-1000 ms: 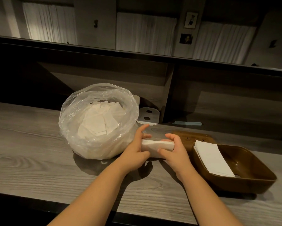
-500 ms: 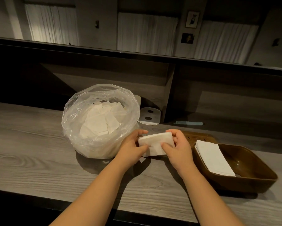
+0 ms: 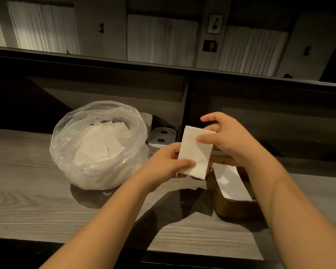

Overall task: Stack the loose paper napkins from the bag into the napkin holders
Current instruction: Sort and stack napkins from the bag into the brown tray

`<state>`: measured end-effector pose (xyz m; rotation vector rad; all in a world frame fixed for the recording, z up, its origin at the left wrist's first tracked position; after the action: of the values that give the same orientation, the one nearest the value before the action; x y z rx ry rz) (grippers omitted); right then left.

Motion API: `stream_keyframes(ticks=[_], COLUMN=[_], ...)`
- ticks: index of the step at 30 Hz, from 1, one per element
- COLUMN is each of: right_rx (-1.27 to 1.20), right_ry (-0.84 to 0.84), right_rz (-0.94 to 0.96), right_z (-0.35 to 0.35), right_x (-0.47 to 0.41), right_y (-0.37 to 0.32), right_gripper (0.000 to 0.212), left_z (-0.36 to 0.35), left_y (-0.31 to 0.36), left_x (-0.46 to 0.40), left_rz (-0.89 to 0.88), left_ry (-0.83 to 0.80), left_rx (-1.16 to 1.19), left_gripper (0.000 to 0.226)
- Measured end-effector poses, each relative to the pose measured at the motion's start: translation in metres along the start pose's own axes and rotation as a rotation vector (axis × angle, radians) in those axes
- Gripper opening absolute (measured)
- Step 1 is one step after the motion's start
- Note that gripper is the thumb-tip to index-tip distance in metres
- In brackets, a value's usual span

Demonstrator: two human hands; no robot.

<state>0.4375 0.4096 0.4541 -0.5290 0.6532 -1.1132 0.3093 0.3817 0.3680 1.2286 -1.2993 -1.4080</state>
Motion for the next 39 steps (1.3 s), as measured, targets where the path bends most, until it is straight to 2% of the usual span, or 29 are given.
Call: stream_keyframes(ticks=[3, 6, 9, 13, 16, 20, 25, 28, 31, 33, 36, 39], right_rx=[-0.251, -0.252, -0.292, -0.180, -0.138, 0.084, 0.138, 0.101, -0.132, -0.380, -0.527, -0.448], right_ry=[-0.080, -0.059, -0.025, -0.143, -0.096, -0.049, -0.005, 0.025, -0.086, -0.178, -0.259, -0.206], right_rz=[-0.191, -0.251, -0.341, -0.449, -0.505, -0.495, -0.460, -0.522, -0.670, -0.669, -0.623, -0.610], right_z=[0.007, 0.022, 0.038, 0.026, 0.015, 0.009, 0.009, 0.017, 0.008, -0.005, -0.017, -0.011], right_x=[0.013, 0.025, 0.036, 0.052, 0.054, 0.051, 0.051, 0.050, 0.058, 0.061, 0.065, 0.067], right_y=[0.032, 0.055, 0.084, 0.117, 0.131, 0.133, 0.129, 0.137, 0.150, 0.148, 0.132, 0.119], right_gripper=[0.028, 0.016, 0.017, 0.019, 0.019, 0.017, 0.012, 0.029, 0.058, 0.065, 0.061, 0.056], left_z=[-0.023, -0.049, -0.061, -0.060, -0.062, -0.063, -0.072, -0.087, -0.099, -0.103, -0.107, -0.108], left_y=[0.007, 0.009, 0.012, 0.006, 0.003, 0.000, -0.008, -0.012, -0.022, -0.026, -0.029, -0.030], left_x=[-0.008, -0.013, -0.014, -0.011, -0.010, -0.011, -0.017, -0.019, -0.018, -0.018, -0.016, -0.013], left_rz=[-0.041, -0.026, -0.043, -0.028, -0.012, -0.007, -0.042, -0.065, 0.016, 0.050, 0.079, 0.107], left_ry=[0.031, 0.019, 0.091, 0.225, 0.262, 0.288, 0.188, 0.041, -0.077, -0.091, -0.100, -0.115], left_rx=[0.075, 0.058, 0.008, 0.009, -0.046, -0.165, -0.431, -0.650, -0.844, -0.900, -0.946, -0.935], left_gripper=[0.039, 0.034, 0.020, 0.014, 0.017, 0.020, 0.028, 0.046, 0.059, 0.060, 0.061, 0.062])
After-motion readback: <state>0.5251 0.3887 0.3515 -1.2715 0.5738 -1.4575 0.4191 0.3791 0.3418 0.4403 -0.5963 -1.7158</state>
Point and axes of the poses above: each hand's wrist, its own x-axis away from the middle knuckle, its own z-axis out of the back of the hand, y = z × x, the point moved 9 cm from there along -x, towards the middle knuckle, and after that the axes turned 9 degrees about x, right-handed, at the moved point
